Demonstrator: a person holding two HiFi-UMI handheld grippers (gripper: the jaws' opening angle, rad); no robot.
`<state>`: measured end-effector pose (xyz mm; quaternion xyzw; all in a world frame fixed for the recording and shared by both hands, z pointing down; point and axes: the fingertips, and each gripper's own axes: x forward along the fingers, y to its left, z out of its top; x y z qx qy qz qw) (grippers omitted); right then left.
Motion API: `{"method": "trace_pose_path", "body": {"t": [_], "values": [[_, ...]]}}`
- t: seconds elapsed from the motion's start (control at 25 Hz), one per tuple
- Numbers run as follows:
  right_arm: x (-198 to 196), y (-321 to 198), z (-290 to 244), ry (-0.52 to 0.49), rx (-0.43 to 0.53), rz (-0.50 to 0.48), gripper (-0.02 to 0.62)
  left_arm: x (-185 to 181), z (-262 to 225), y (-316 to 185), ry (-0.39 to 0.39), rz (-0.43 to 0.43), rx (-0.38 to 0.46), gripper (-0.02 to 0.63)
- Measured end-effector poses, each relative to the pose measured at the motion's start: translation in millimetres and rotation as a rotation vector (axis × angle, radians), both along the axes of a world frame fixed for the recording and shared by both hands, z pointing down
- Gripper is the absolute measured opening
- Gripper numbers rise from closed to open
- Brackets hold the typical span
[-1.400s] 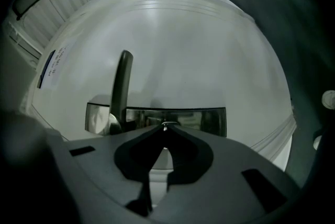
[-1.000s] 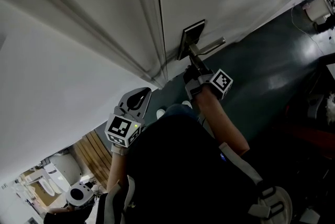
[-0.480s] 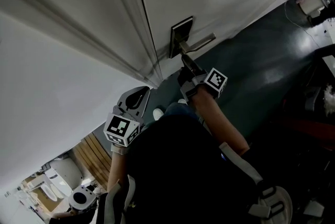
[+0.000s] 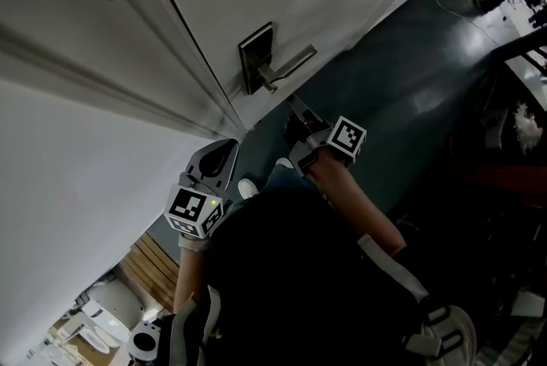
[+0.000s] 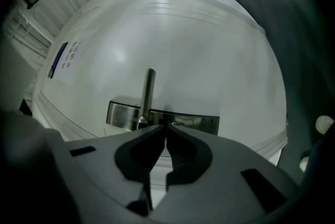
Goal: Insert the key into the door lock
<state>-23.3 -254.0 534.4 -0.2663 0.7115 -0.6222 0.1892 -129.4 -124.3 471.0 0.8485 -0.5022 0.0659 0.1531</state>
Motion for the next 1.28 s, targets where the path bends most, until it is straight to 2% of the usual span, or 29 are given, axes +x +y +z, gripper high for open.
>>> {"method": "trace_pose_path", "body": {"t": [0.24,0.88,1.28], "values": [[24.1,6.9,-23.6,0.091,0.125,-0.001,0.017,18.7,-2.5,-14.2,0.021,0.052,0.01,0.008],[66.3,25.2,-99.6,0.67,0.656,-0.154,0.015,66.1,-24.8,-59.8,0.061,0.189,0.066,0.008],[96.6,39.6,-124.1,0.904,0.844,-0.14,0.015,95.5,-33.5,-78.3,0.051,0.251,0.091,0.008]]}}
